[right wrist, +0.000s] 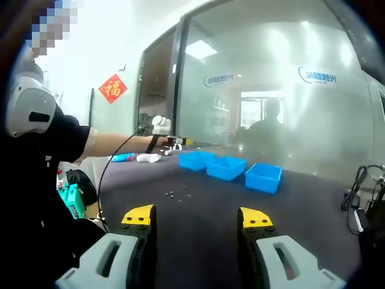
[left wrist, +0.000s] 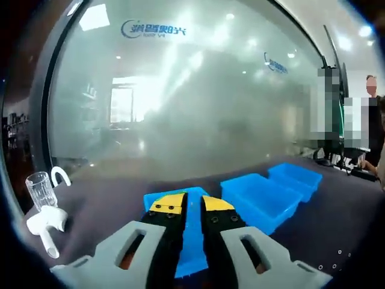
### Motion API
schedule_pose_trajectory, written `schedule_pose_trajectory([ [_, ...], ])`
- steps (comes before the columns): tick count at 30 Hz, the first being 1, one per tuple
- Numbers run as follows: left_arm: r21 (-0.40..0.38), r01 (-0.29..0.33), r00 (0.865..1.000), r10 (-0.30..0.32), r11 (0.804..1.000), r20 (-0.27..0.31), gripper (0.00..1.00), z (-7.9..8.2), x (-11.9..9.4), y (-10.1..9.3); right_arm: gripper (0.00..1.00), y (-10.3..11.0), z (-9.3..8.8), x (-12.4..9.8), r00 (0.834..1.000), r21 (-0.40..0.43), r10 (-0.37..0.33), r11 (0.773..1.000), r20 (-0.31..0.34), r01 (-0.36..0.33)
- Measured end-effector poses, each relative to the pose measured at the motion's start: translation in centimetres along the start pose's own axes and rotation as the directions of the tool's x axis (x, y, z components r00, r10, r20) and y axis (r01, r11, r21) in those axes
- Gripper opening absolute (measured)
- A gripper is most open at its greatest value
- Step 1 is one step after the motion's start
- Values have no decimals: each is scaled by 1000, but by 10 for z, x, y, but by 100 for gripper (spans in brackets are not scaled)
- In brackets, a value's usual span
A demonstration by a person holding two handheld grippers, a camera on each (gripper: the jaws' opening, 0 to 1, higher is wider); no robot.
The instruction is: Sort the screws, nuts, and washers into the corresponding bins
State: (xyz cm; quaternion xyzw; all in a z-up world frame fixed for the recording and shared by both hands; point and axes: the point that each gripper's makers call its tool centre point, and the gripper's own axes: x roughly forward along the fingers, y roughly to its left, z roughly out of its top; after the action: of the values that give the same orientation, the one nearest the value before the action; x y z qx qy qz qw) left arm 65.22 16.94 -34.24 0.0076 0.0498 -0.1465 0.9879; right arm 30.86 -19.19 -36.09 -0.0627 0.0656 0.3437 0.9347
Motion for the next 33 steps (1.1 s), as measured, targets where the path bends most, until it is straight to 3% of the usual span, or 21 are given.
schedule_pose_trajectory([
  [2, -2, -1, 1000, 1, 1000, -9, 35, -2, 0, 0, 49, -1, 0, 0, 1000, 1, -4, 1000, 1, 4],
  [5, 4, -15, 1000, 15, 1000, -27, 49, -6, 0, 2, 49, -2, -1, -1, 1000, 3, -5, 1000, 0, 5],
  [11, 3, 13, 1000, -13, 1000, -29, 47, -5, -5, -3, 49, -3, -1, 0, 1000, 3, -4, 1000, 1, 4],
  [17, 1, 83, 997, -83, 997, -9, 46, 2, -14, -21, 49, -2, -1, 1, 1000, 3, 0, 1000, 7, 0],
  [21, 4, 122, 992, -122, 993, -16, 46, -1, -23, -30, 49, -2, 1, 2, 1000, 3, 0, 1000, 13, 0],
  [33, 13, 257, 966, -257, 966, 32, 41, -11, -94, -74, 49, -6, 6, -1, 1000, 0, -15, 1000, 27, 15],
])
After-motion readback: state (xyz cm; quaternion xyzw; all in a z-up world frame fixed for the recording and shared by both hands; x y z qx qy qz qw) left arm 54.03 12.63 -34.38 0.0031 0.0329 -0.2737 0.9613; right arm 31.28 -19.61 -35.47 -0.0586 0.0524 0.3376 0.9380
